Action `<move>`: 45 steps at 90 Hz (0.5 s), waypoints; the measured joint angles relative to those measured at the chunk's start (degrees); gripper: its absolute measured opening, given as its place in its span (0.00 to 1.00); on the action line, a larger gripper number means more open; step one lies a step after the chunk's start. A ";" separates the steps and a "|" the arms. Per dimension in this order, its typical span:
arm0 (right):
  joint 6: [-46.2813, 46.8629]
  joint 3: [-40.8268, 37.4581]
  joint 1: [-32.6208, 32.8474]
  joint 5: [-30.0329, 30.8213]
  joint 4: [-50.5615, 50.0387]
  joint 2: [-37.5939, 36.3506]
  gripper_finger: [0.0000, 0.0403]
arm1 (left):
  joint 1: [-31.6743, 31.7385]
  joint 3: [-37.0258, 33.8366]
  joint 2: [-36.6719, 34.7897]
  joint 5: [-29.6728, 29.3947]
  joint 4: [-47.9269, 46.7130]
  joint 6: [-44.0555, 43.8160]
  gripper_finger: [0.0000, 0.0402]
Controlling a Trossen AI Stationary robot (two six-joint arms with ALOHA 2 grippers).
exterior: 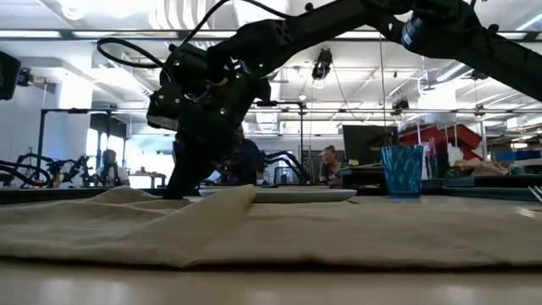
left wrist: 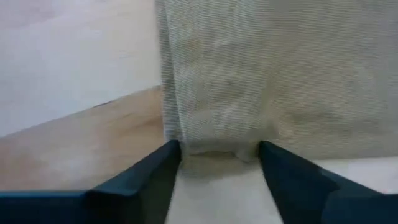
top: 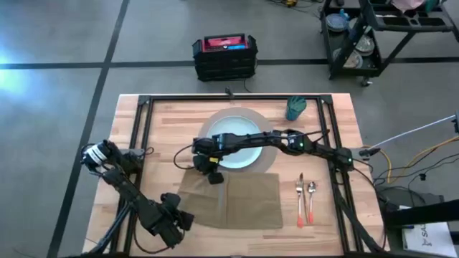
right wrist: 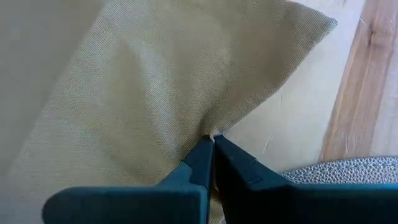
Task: Set table place
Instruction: Fold the brown table napkin
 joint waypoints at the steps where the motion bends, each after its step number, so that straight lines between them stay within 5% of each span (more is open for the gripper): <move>1: 0.00 0.00 0.00 -0.01 0.00 0.00 0.00 | -0.01 -0.01 0.08 -0.14 0.04 0.01 0.41; 23: 0.06 0.00 0.02 0.00 0.64 0.00 0.00 | 0.57 0.20 2.65 -5.40 7.16 2.85 0.04; 45: 0.20 -0.02 0.04 0.09 1.39 -0.11 0.00 | 0.59 0.79 2.35 -6.89 8.02 4.41 0.01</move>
